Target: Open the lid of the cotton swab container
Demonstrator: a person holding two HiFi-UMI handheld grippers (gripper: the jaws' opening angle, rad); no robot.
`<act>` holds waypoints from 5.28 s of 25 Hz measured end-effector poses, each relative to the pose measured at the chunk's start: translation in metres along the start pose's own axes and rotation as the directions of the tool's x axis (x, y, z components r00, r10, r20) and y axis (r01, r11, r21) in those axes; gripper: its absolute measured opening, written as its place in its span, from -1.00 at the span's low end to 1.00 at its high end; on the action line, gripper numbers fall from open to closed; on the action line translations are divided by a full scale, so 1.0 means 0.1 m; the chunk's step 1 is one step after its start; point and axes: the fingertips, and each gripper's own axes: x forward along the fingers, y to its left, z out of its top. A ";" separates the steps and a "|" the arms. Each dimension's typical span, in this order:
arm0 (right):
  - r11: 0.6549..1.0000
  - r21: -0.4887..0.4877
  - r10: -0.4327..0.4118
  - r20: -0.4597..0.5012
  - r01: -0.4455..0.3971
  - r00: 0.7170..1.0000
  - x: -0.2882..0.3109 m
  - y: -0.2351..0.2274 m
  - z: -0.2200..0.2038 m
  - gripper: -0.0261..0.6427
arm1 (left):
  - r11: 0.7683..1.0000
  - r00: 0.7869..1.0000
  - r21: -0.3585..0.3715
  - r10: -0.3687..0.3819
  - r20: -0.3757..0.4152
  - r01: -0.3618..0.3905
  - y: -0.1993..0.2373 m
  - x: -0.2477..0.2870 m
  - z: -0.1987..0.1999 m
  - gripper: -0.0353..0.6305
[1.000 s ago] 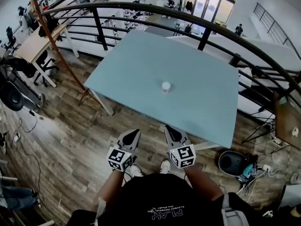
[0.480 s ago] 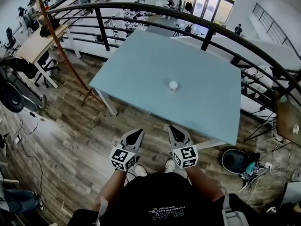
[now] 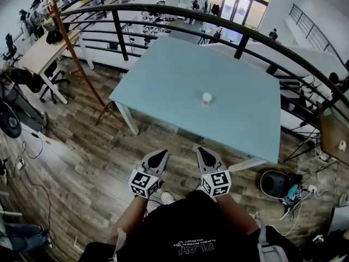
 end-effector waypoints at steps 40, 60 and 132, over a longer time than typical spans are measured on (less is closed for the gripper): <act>0.999 0.046 -0.008 -0.003 0.008 1.000 1.17 -1.20 0.20 -0.85 | 1.000 0.998 -0.003 0.012 -0.056 -0.012 0.64 1.48 0.17 -0.86; 0.995 0.067 0.068 -0.007 -0.067 0.998 1.78 -2.08 0.20 -0.85 | 0.996 0.993 0.028 0.084 -0.086 -0.082 0.80 2.51 0.23 -0.86; 0.966 0.095 -0.229 -0.126 0.241 0.965 2.51 -2.58 -0.04 -0.85 | 0.974 0.955 -0.007 -0.224 -0.195 0.227 1.65 3.66 0.07 -0.86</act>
